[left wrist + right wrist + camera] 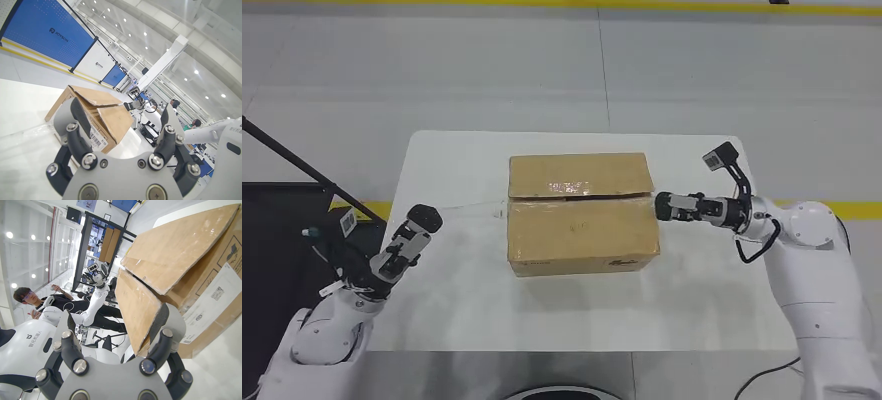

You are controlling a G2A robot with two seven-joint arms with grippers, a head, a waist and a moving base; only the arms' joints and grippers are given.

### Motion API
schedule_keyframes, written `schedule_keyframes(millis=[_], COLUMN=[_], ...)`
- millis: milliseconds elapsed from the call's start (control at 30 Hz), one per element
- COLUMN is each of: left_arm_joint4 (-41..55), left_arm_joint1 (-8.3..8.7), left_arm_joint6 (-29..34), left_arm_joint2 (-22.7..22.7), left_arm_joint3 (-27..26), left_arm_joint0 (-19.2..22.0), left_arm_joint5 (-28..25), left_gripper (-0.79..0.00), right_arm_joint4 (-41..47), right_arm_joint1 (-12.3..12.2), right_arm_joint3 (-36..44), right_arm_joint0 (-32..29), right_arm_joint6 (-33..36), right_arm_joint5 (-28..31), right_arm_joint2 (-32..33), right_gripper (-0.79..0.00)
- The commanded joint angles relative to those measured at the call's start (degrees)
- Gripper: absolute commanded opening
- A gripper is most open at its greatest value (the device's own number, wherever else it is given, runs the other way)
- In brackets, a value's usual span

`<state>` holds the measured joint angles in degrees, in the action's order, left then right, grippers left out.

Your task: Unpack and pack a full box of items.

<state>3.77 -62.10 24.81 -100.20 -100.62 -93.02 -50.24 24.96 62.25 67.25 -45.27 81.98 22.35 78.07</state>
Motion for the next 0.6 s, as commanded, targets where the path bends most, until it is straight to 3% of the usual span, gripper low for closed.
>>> schedule_keyframes(millis=[0,367,567], left_arm_joint4=[-0.01,-0.66,-2.26], left_arm_joint1=[0.00,0.04,0.14], left_arm_joint6=[-0.05,-0.08,1.15], left_arm_joint2=[0.22,1.37,2.15], left_arm_joint3=[0.09,0.32,0.26], left_arm_joint0=[0.09,0.82,1.31], left_arm_joint5=[0.02,0.11,0.03], left_gripper=[0.000,0.000,0.000], right_arm_joint4=[1.41,12.62,13.39], right_arm_joint1=[-0.22,-2.18,-4.24], right_arm_joint3=[1.15,12.28,18.88], right_arm_joint0=[-0.38,-4.35,-7.22], right_arm_joint6=[0.46,6.02,6.02], right_arm_joint5=[-0.51,-6.04,-6.04], right_arm_joint2=[-0.07,-0.79,-2.36], right_gripper=[0.000,0.000,0.000])
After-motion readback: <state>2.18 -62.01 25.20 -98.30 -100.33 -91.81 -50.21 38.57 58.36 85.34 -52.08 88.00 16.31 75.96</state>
